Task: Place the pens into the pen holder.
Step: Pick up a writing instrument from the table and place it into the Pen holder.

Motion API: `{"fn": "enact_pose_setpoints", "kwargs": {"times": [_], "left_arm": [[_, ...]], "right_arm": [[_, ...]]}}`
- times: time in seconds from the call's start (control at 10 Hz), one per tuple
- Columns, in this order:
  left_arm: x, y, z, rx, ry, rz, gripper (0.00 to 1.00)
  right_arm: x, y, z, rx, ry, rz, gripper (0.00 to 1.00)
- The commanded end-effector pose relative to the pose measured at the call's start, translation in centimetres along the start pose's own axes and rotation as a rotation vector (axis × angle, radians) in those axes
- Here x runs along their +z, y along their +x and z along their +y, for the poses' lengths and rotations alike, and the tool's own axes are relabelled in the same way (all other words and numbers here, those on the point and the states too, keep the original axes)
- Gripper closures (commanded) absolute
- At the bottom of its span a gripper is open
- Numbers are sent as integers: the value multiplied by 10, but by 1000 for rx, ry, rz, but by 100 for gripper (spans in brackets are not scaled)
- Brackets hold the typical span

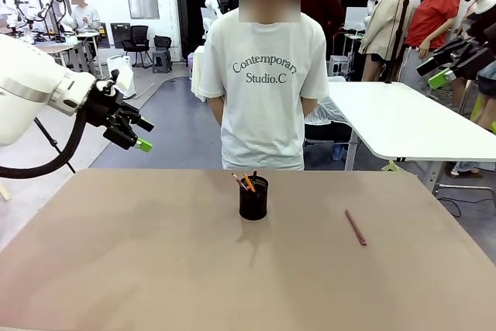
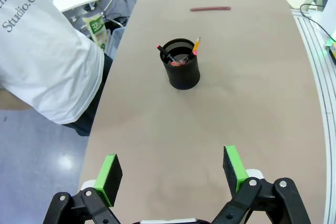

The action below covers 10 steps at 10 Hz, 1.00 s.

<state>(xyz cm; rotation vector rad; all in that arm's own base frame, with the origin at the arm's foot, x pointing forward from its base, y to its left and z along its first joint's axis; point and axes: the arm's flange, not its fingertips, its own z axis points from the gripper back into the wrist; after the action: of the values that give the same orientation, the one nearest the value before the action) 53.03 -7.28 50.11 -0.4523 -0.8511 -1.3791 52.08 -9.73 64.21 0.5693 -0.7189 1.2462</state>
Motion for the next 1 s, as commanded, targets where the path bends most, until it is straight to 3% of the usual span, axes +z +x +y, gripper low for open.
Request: {"fn": "enact_pose_setpoints", "kwargs": {"times": [0.0,0.4,0.6,0.9], "left_arm": [[3,1,-1,9,6,2,0],[3,1,-1,9,6,2,0],[3,1,-1,9,6,2,0],[3,1,-1,9,6,2,0]], "right_arm": [[0,1,2,4,1,-5,0],[0,0,0,0,0,0,0],[-23,3,-1,-138,45,6,0],[-58,16,2,-313,-73,164,0]]}}
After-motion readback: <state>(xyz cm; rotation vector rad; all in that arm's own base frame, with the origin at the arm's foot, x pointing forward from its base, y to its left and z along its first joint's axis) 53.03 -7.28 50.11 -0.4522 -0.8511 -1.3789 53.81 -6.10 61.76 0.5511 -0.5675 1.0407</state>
